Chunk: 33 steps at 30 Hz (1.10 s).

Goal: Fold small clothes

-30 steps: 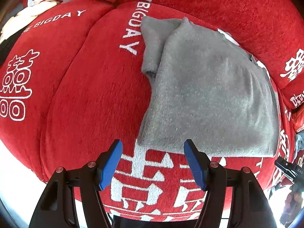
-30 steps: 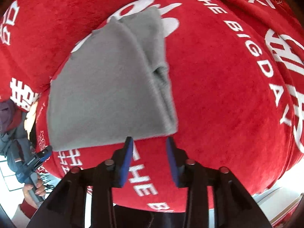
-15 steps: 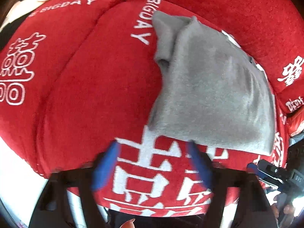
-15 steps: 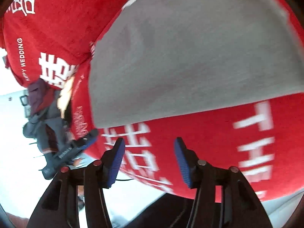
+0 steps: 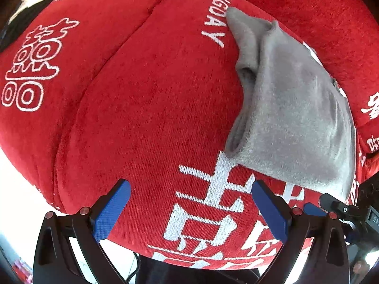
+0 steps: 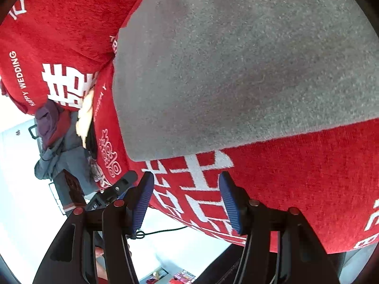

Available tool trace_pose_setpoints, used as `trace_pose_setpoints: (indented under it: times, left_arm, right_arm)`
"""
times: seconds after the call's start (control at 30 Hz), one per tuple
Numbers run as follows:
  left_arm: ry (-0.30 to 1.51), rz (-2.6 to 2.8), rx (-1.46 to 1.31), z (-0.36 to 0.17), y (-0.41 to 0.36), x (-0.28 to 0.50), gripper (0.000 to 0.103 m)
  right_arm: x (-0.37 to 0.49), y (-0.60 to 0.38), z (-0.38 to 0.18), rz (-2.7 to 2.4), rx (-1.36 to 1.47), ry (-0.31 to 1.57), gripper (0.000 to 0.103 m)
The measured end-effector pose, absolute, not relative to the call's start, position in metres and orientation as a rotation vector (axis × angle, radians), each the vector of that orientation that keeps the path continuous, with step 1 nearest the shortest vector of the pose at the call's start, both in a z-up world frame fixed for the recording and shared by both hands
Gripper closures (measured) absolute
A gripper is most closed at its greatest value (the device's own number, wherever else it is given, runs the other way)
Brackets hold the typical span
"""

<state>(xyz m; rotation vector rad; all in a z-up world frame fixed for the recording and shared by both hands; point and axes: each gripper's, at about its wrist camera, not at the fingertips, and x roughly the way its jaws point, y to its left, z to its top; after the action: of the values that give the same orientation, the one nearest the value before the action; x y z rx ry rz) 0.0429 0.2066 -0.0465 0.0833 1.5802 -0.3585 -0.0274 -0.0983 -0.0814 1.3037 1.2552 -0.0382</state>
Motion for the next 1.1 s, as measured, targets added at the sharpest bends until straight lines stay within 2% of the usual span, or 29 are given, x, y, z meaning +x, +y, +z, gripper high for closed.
trace_pose_setpoints:
  times: [0.63,0.87,1.1]
  left_arm:
    - [1.599,-0.354,-0.003,-0.052,0.2,0.049,0.001]
    - [1.615,-0.388,-0.154,-0.053,0.21,0.054,0.001]
    - [1.635,-0.511,-0.364,-0.058,0.209,0.05,0.001]
  right_arm:
    - [-0.033,-0.103,-0.089,-0.089,1.288,1.305,0.042]
    - [-0.027,-0.1,-0.091,-0.079,1.292,1.299,0.042]
    - [-0.033,-0.11,-0.101,-0.092,1.427,1.185,0.042]
